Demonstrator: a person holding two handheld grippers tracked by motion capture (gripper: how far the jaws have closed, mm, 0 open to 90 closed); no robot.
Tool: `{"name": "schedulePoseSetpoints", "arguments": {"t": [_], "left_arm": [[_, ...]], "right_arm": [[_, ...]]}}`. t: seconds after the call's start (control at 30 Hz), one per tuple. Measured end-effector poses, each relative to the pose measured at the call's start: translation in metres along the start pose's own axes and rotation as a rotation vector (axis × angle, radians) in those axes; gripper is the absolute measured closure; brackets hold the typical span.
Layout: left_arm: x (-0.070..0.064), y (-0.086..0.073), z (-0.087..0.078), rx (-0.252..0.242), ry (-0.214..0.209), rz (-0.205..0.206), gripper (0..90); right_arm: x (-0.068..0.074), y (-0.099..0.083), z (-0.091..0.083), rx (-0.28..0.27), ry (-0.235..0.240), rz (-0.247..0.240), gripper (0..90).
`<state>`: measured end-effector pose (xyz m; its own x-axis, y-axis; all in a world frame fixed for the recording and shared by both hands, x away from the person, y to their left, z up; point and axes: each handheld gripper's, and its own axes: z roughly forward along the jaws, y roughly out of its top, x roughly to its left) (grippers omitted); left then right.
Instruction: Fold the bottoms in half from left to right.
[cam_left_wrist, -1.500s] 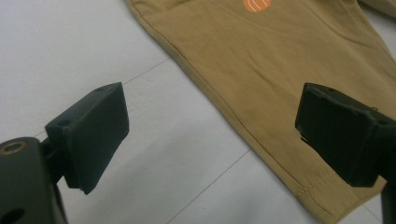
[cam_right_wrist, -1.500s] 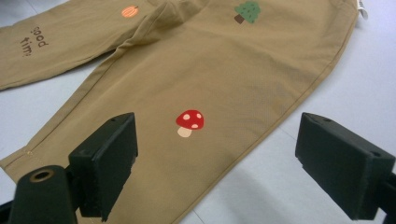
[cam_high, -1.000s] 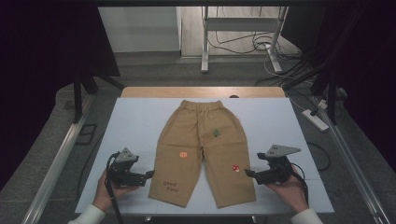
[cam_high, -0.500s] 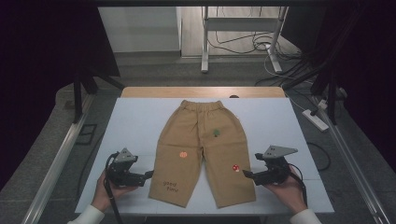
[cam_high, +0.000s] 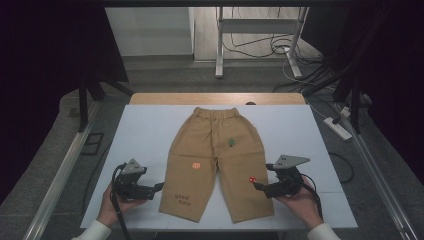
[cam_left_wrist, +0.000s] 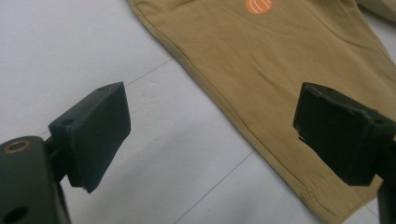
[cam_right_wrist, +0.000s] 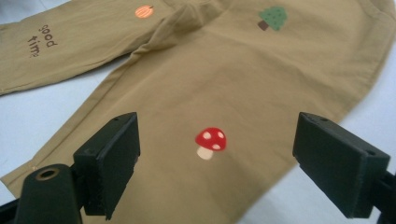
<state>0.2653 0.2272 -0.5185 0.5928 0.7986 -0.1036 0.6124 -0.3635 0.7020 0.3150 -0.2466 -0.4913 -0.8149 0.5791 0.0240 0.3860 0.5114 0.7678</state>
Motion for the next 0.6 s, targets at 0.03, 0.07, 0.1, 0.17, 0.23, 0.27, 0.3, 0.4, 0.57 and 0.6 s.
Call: {"name": "schedulePoseSetpoints", "arguments": {"t": [0.03, 0.07, 0.1, 0.17, 0.23, 0.27, 0.3, 0.4, 0.57, 0.6], "left_arm": [[0.000, 0.000, 0.000, 0.000, 0.001, -0.001, 11.1], [0.000, 0.000, 0.000, -0.001, 0.001, -0.001, 11.1], [0.000, 0.000, 0.000, -0.001, 0.002, -0.002, 11.1], [0.000, 0.000, 0.000, -0.001, 0.001, -0.004, 11.1], [0.000, 0.000, 0.001, 0.000, 0.000, -0.005, 11.1], [0.000, 0.000, 0.001, 0.000, -0.001, -0.006, 11.1], [0.000, 0.000, 0.001, 0.001, -0.001, -0.007, 11.1], [0.000, 0.000, 0.002, 0.003, -0.003, -0.005, 11.1], [-0.001, 0.001, 0.003, 0.003, -0.002, -0.004, 11.1], [-0.001, 0.001, 0.003, 0.002, -0.002, -0.004, 11.1]], "right_arm": [[0.000, 0.000, 0.000, 0.000, 0.000, 0.000, 15.2], [0.001, 0.001, 0.001, 0.002, 0.004, 0.000, 15.2], [0.002, 0.002, 0.003, 0.002, 0.011, -0.003, 15.2], [0.004, 0.004, 0.005, 0.005, 0.015, -0.009, 15.2], [0.006, 0.006, 0.008, 0.005, 0.019, -0.011, 15.2], [0.007, 0.007, 0.009, 0.006, 0.021, -0.011, 15.2], [0.008, 0.008, 0.010, 0.007, 0.024, -0.012, 15.2], [0.011, 0.010, 0.014, 0.013, 0.031, -0.021, 15.2], [0.016, 0.014, 0.021, 0.009, 0.045, -0.029, 15.7], [0.017, 0.015, 0.022, 0.013, 0.048, -0.027, 15.6]]}}
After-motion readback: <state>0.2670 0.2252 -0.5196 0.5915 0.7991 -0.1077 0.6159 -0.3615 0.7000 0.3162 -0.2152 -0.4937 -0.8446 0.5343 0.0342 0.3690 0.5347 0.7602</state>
